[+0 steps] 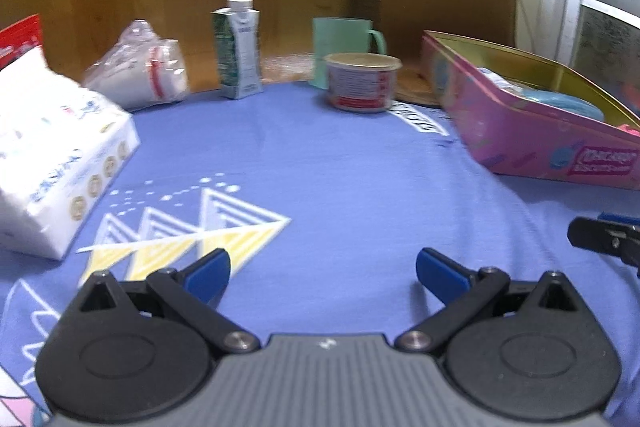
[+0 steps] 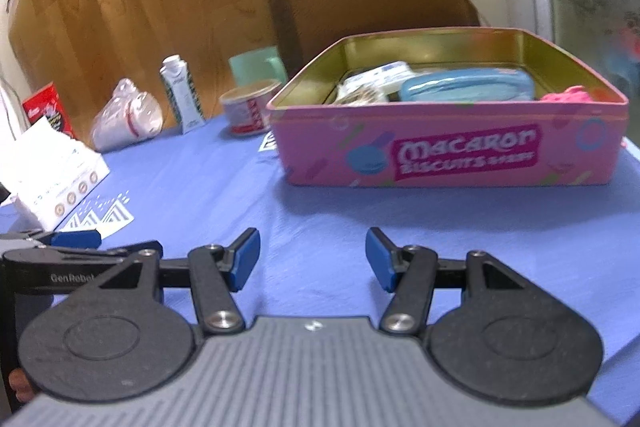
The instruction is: Organize soft objects
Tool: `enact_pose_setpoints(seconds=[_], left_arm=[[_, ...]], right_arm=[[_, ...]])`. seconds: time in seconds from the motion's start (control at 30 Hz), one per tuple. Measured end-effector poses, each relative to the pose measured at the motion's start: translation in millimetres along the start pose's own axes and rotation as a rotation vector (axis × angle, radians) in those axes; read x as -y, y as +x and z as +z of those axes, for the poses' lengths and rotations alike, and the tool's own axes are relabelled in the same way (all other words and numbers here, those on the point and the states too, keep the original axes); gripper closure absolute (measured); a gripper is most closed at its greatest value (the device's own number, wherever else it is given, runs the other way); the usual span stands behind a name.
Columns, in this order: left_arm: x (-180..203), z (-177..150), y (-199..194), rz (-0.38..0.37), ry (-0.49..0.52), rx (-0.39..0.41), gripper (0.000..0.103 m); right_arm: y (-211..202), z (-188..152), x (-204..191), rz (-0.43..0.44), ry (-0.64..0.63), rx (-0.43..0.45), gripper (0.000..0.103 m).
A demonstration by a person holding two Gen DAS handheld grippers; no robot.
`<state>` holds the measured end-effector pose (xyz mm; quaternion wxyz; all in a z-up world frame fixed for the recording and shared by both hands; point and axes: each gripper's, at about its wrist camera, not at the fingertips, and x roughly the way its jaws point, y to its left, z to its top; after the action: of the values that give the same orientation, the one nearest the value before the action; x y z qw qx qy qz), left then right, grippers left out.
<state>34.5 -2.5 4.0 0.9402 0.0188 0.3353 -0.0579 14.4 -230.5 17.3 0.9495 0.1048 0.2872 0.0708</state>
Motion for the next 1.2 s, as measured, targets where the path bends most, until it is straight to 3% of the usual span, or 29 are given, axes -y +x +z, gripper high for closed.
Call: enact_pose_setpoints(seconds=[0.37,0.6,0.83,1.2], left_arm=[[-42,0,-1,0.094,-0.068,0.006,0.0],[-41,0,0,0.094,-0.058,0.009,0.0],[-26,3,-3,0.052,-0.035,0.011,0.0],[25,10,-38,-0.046,0.066,0.075,0.0]], right_arm=[[21,-3,-38,0.07,-0.091,-0.058,0.042],[25,-5,-51,0.088,-0.124,-0.074,0.042],[11,5,-24,0.045,-0.026,-0.049,0.042],[-44,9,19,-0.013,0.127,0.085,0.033]])
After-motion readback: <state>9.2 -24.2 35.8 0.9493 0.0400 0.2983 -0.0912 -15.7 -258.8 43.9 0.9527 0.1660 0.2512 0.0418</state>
